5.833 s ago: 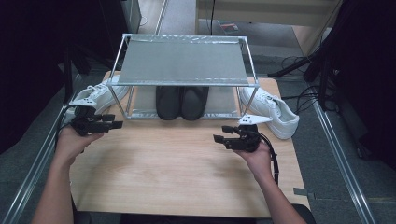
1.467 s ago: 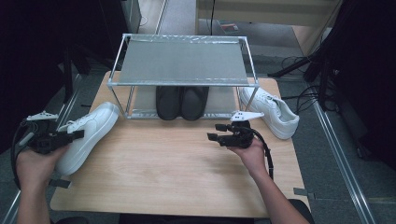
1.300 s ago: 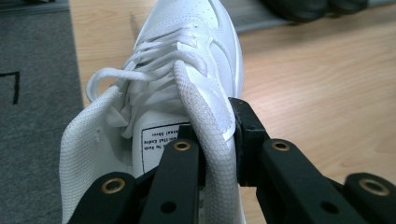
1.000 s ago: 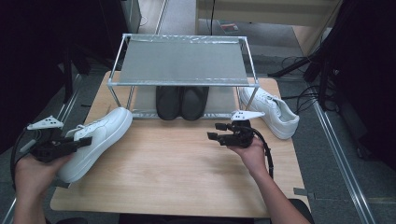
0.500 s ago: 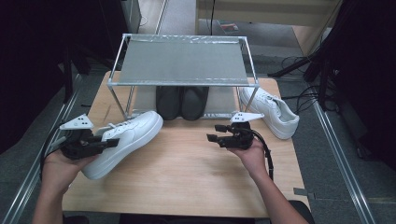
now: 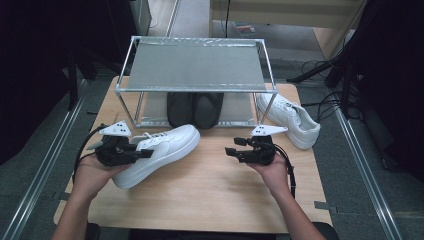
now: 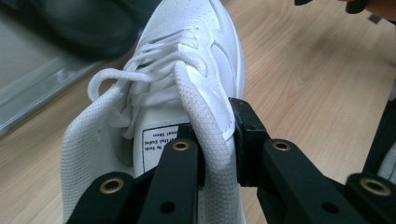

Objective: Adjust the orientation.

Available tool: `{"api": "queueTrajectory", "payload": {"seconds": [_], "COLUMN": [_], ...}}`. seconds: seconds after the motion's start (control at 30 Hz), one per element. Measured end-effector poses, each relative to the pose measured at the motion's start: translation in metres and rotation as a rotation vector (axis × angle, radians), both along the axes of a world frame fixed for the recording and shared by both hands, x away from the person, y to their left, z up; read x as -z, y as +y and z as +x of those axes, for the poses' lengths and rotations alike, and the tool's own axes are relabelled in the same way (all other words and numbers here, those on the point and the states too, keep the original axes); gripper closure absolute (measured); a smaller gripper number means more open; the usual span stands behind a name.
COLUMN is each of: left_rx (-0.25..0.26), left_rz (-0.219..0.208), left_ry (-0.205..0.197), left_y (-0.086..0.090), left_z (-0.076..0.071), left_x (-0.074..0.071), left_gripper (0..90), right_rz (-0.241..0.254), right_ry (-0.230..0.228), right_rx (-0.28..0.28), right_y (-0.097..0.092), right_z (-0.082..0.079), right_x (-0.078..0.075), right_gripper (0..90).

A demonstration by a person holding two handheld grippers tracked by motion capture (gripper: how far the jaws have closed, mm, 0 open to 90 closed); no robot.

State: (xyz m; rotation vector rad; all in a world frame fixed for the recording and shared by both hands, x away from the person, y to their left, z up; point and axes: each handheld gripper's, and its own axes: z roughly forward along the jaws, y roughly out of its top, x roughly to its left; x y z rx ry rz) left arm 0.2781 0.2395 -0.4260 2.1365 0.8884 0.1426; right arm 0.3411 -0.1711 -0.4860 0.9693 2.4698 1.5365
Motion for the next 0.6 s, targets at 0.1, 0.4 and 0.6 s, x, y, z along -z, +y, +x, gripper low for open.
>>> {"api": "queueTrajectory", "payload": {"seconds": [0.1, 0.4, 0.6], "left_rx": [0.036, 0.139, 0.174], "left_rz": [0.002, -0.019, -0.020], "left_ry": [0.005, 0.039, 0.067], "left_y": [-0.012, -0.050, -0.071], "left_z": [0.005, 0.017, 0.024], "left_x": [0.002, 0.007, 0.017], "left_gripper": [81.3, 81.0, 80.9], "right_rz": [-0.004, -0.006, -0.010], "right_ry": [0.000, -0.001, -0.007], "right_rx": [0.005, 0.034, 0.051], "right_y": [-0.002, -0.010, -0.014], "right_z": [-0.003, -0.015, -0.023], "right_x": [0.000, 0.002, 0.002], "right_gripper": [41.6, 41.6, 41.6]}}
